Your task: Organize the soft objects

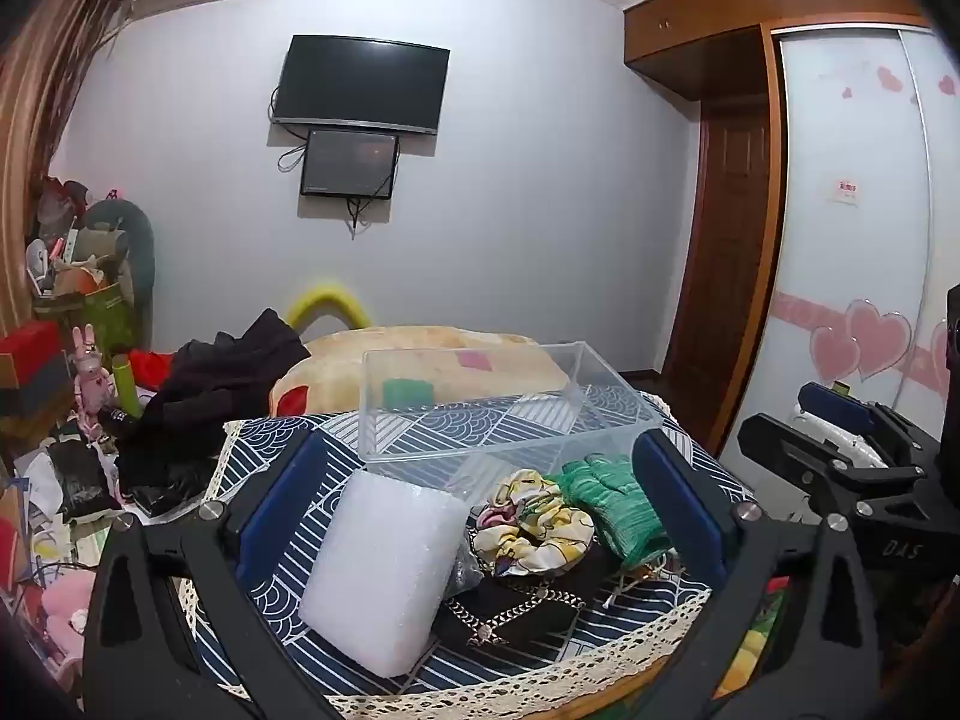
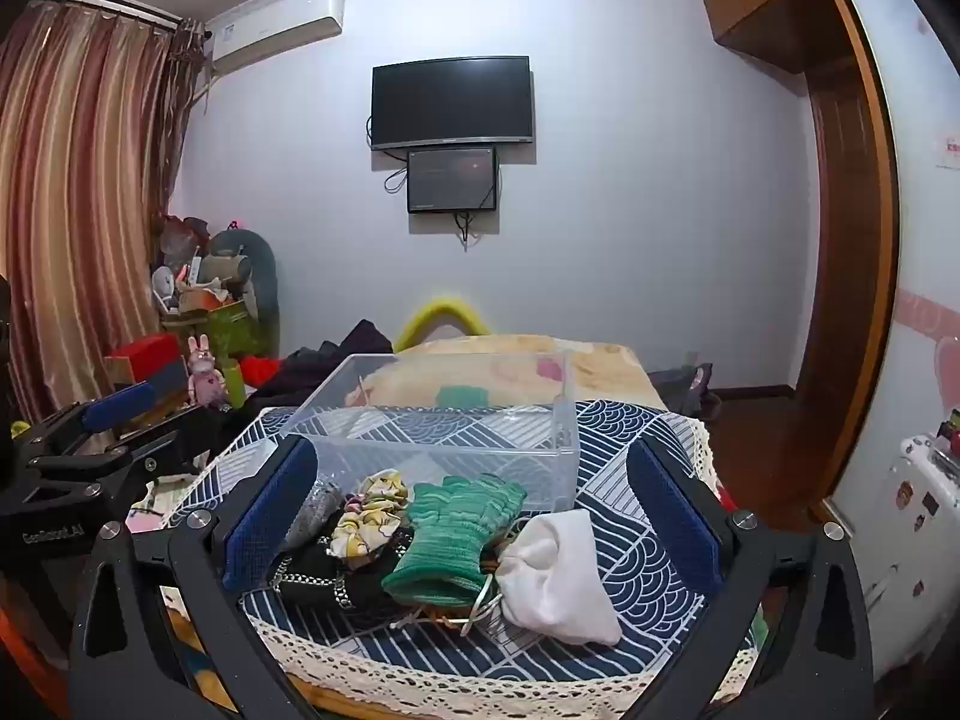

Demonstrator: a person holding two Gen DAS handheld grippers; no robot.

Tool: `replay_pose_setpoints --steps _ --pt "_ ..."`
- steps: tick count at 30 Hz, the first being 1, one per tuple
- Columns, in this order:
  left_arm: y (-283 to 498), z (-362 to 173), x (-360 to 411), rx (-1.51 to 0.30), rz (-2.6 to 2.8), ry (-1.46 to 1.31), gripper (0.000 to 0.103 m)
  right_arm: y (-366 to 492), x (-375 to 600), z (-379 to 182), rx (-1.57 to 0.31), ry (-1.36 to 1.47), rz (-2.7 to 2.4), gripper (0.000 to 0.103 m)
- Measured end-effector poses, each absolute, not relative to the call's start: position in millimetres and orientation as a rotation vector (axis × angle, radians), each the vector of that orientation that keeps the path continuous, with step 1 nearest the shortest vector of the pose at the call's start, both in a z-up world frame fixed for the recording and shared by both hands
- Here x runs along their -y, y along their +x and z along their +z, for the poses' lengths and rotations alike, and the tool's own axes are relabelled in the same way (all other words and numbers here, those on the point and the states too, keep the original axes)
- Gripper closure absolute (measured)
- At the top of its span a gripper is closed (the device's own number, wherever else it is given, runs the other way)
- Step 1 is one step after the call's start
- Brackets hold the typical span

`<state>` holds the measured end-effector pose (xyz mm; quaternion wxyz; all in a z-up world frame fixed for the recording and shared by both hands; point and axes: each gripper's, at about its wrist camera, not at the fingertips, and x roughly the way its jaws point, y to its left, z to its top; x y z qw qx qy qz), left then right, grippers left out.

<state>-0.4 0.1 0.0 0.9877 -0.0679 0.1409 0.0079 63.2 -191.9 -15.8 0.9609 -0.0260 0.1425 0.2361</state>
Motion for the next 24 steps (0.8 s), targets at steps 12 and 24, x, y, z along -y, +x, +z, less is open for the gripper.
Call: replay_pose_setpoints --steps 12,24 --pt "-1.6 6.6 2.3 -0.279 0.022 -0.116 0.000 59.9 194.8 -11.8 -0.278 -0.050 0.470 0.000" --pt "-4.8 2.9 5.8 -0.271 0.015 -0.111 0.000 56.8 190.8 -12.6 -0.269 -0.058 0.470 0.000"
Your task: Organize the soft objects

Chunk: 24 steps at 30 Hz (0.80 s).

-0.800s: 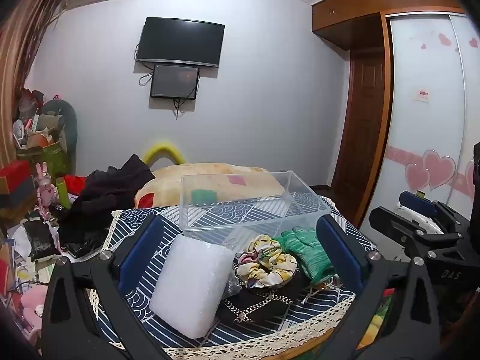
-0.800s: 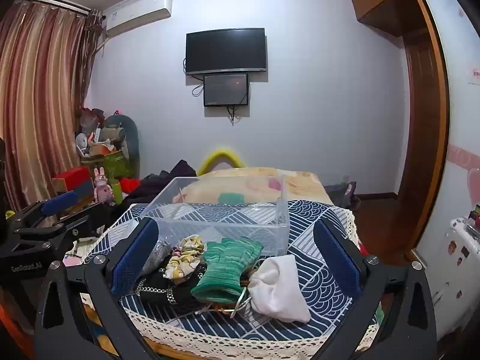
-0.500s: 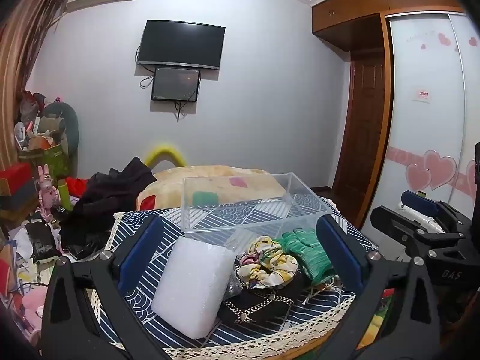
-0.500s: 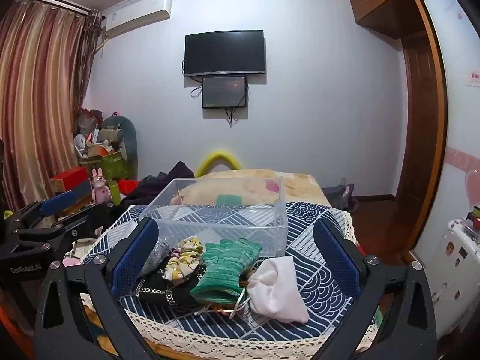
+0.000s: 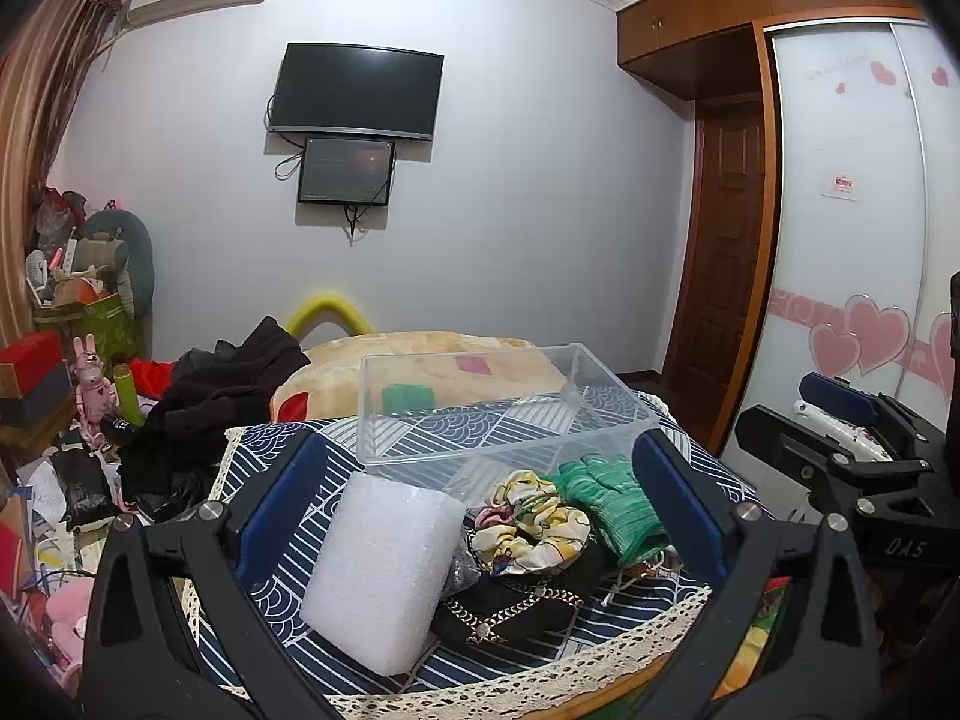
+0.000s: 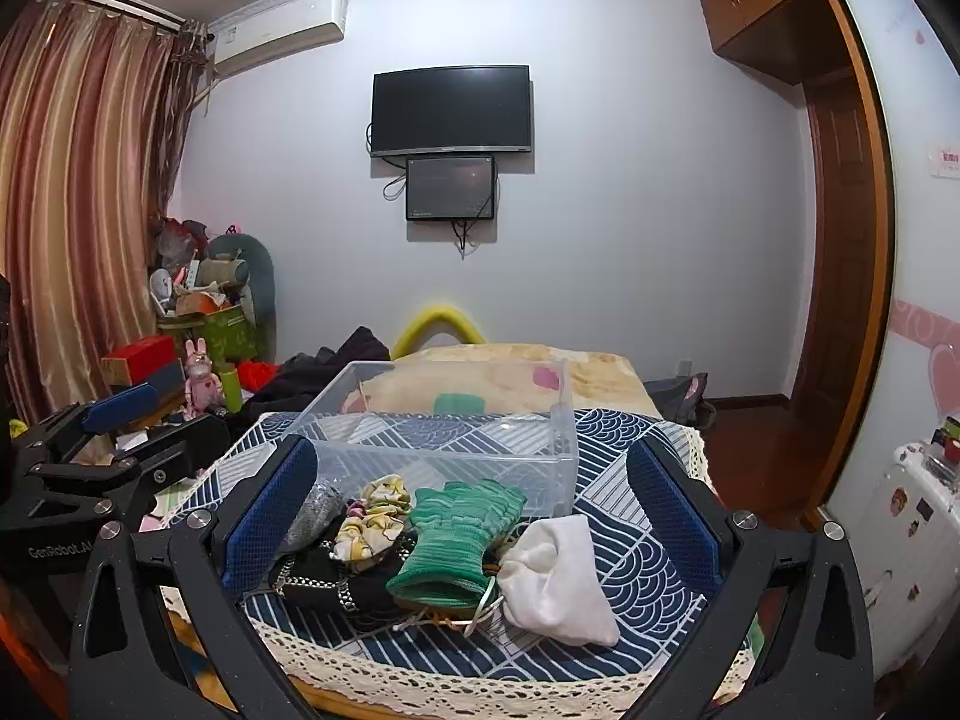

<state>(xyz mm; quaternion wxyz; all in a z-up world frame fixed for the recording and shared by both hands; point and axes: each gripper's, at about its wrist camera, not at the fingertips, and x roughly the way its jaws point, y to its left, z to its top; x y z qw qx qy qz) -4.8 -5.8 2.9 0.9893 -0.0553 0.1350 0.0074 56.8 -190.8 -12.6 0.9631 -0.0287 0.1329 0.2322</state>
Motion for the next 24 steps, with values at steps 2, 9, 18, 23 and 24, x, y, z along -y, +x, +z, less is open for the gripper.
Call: replay_pose_setpoints --steps 2,9,18,23,24 --pt "-5.2 2.9 5.9 -0.270 0.015 -0.112 0.000 56.8 190.8 -12.5 -0.269 -0.057 0.469 0.000" --pt "-5.4 2.8 5.8 -0.267 0.013 -0.115 0.000 56.4 190.2 -11.1 -0.267 -0.052 0.470 0.000" --pt "-5.0 2.5 5.5 -0.267 0.017 -0.119 0.000 55.2 191.8 -8.7 -0.263 -0.041 0.471 0.000" --pt "-3.6 2.2 4.0 -0.271 0.014 -0.126 0.000 54.4 192.6 -7.5 -0.261 -0.038 0.471 0.000" --pt "-3.7 2.2 3.9 -0.271 0.014 -0.126 0.000 54.4 192.5 -7.5 -0.261 -0.038 0.471 0.000"
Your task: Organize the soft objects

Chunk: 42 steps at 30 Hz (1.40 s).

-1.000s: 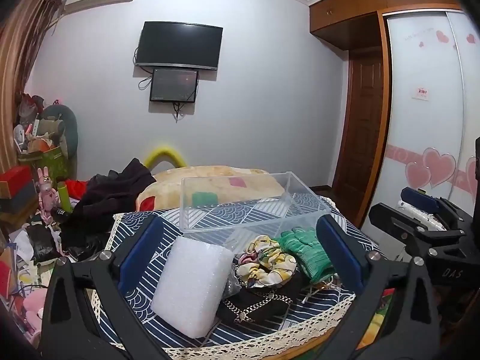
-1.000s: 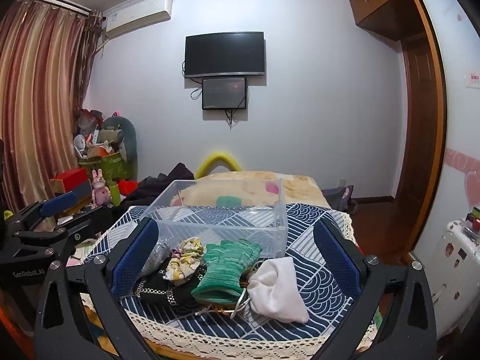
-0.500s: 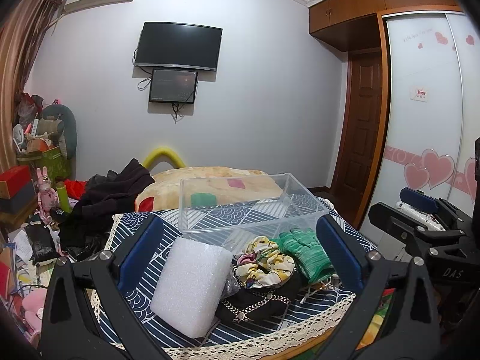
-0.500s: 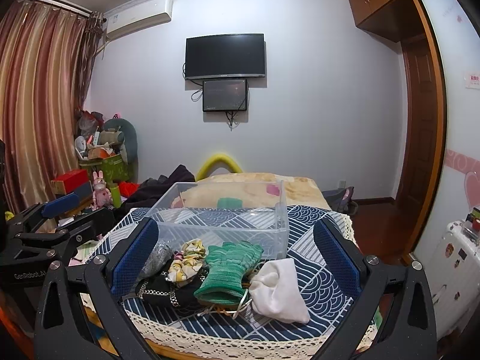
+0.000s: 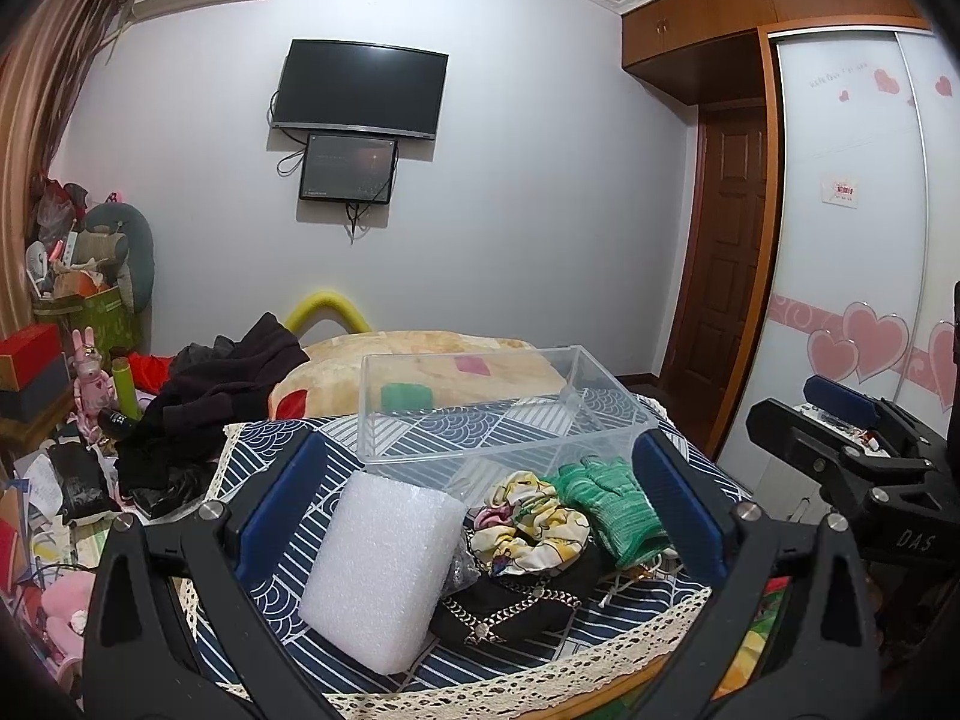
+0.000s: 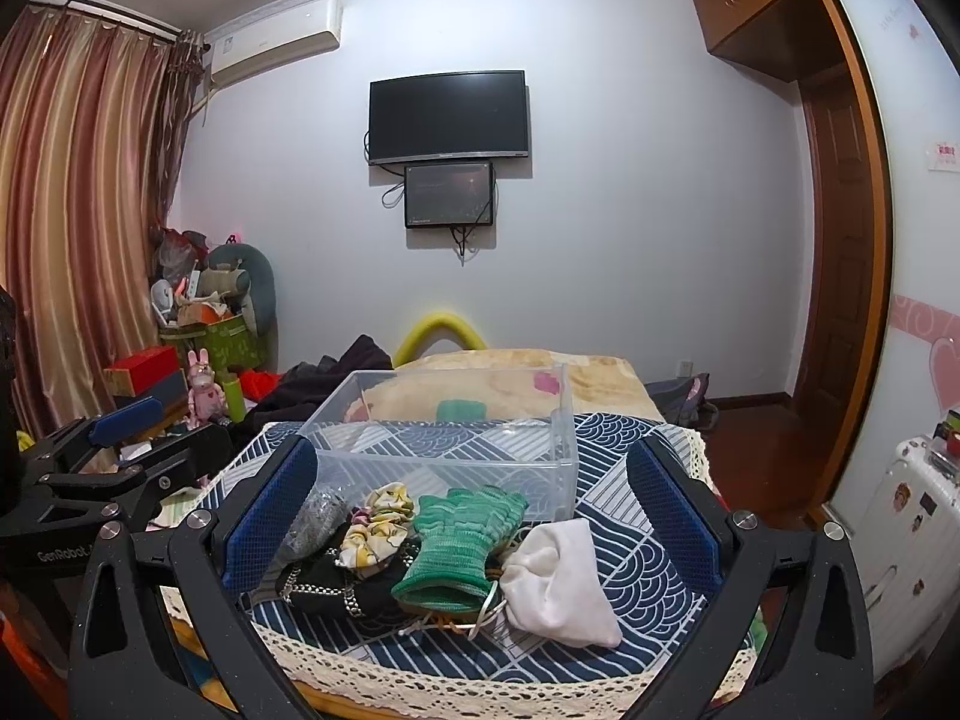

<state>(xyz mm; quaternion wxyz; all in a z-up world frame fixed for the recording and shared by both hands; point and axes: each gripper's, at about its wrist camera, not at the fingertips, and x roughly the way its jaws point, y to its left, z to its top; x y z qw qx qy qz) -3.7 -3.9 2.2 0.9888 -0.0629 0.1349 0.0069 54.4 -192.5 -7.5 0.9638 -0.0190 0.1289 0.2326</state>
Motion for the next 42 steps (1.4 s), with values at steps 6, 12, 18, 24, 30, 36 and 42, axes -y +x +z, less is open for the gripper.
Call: replay_pose_setpoints --steps 6,12,18,24,30,36,42 --pt "-4.1 2.5 3.7 -0.267 0.012 -0.123 0.000 53.4 192.8 -7.0 -0.259 -0.038 0.472 0.000" --pt "-5.8 2.4 3.4 -0.267 0.010 -0.125 0.000 51.9 192.8 -5.7 -0.258 -0.036 0.474 0.000" --pt "-5.8 2.6 3.1 -0.267 0.009 -0.125 0.000 51.6 192.0 -5.4 -0.257 -0.036 0.474 0.000" --pt "-6.5 2.9 3.3 -0.268 0.006 -0.125 0.000 51.0 191.1 -5.6 -0.254 -0.030 0.481 0.000" --pt "-6.5 2.6 3.5 -0.267 0.007 -0.127 0.000 51.3 191.3 -6.6 -0.255 -0.029 0.484 0.000" --pt "-5.4 1.3 3.0 -0.275 -0.005 -0.129 0.000 53.4 191.0 -8.8 -0.261 -0.025 0.487 0.000" --pt "1.0 -6.9 1.3 -0.284 -0.001 -0.120 0.000 60.3 192.7 -14.8 -0.276 -0.024 0.482 0.000"
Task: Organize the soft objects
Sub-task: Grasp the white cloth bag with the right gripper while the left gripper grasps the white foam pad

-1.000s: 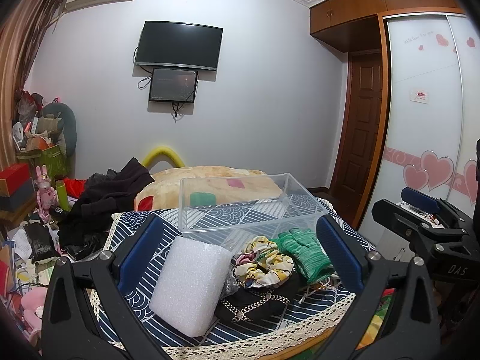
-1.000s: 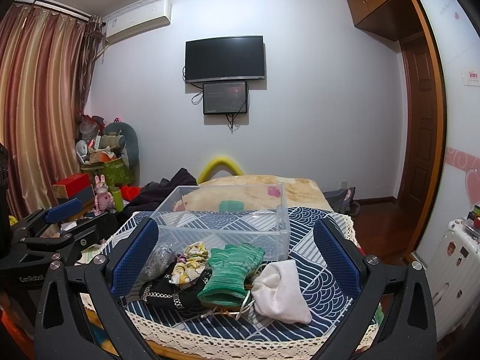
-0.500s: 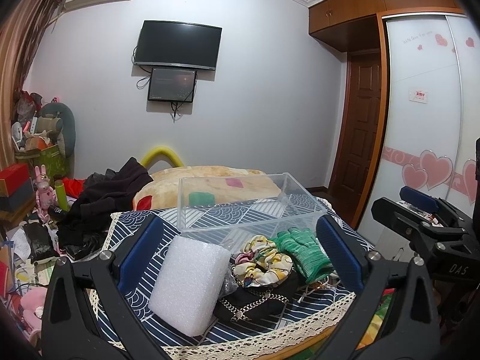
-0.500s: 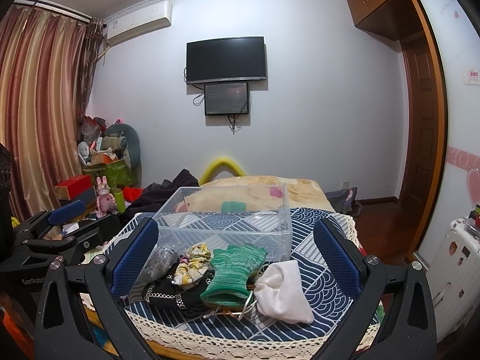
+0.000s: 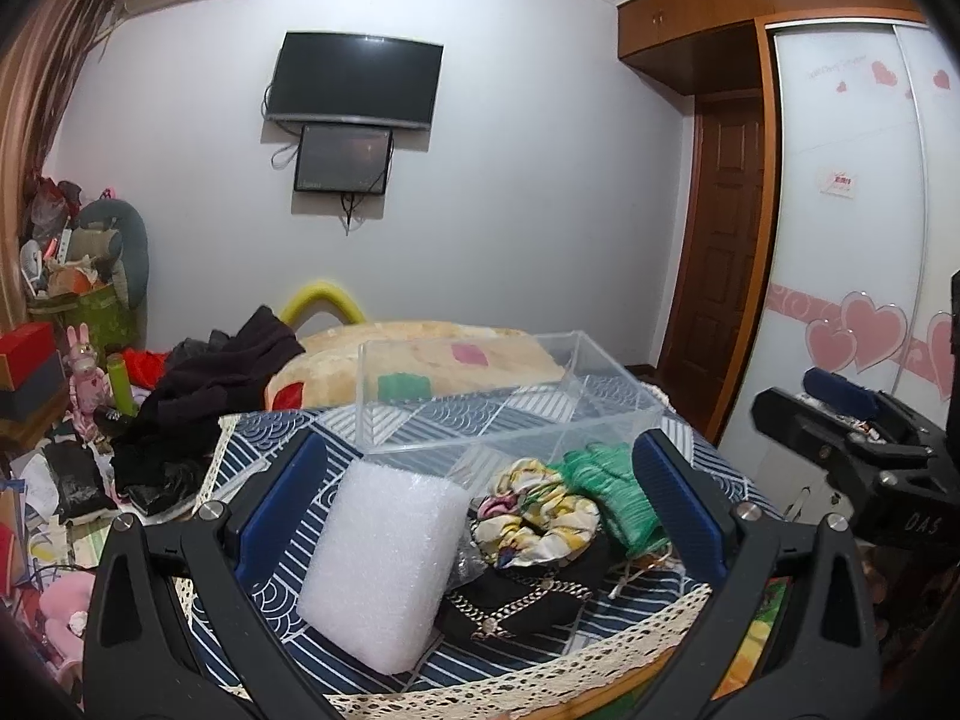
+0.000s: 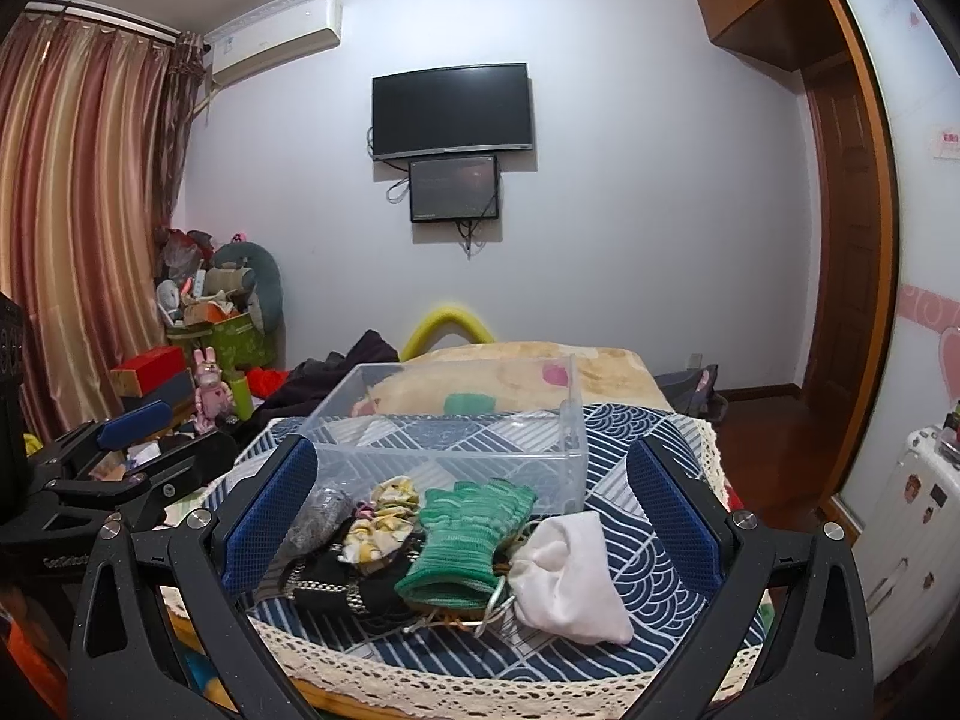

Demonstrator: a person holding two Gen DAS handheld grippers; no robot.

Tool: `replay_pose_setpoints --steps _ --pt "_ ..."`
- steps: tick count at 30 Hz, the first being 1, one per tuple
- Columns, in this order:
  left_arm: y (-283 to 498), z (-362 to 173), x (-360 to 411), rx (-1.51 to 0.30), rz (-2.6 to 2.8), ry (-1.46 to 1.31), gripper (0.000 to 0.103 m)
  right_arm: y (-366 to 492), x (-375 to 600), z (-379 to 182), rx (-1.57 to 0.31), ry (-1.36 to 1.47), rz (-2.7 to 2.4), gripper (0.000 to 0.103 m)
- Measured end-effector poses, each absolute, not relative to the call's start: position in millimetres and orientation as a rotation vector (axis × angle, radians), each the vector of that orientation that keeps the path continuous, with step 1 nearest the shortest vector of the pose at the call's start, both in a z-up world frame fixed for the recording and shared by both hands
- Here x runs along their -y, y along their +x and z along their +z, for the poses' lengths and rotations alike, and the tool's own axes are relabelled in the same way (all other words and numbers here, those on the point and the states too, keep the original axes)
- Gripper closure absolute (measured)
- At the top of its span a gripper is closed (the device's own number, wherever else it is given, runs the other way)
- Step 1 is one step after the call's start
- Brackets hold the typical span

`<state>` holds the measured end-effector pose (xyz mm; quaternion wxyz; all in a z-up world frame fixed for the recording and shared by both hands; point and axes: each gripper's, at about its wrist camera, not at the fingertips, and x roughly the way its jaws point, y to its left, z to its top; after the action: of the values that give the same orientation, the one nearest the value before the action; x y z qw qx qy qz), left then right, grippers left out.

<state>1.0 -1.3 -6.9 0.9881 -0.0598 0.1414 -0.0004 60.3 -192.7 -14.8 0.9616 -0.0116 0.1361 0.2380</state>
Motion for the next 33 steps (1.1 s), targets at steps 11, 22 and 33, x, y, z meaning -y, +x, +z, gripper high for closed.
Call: replay_pose_setpoints --steps 11,22,33 --pt "45 -49 -45 -0.448 0.049 -0.235 0.000 92 201 -42 -0.373 -0.033 0.401 0.000" --pt "77 -97 -60 -0.580 0.051 -0.279 0.000 134 221 -87 -0.566 0.010 0.341 0.006" --pt "80 -105 -56 -0.588 0.015 -0.269 0.008 143 223 -109 -0.714 0.096 0.482 0.066"
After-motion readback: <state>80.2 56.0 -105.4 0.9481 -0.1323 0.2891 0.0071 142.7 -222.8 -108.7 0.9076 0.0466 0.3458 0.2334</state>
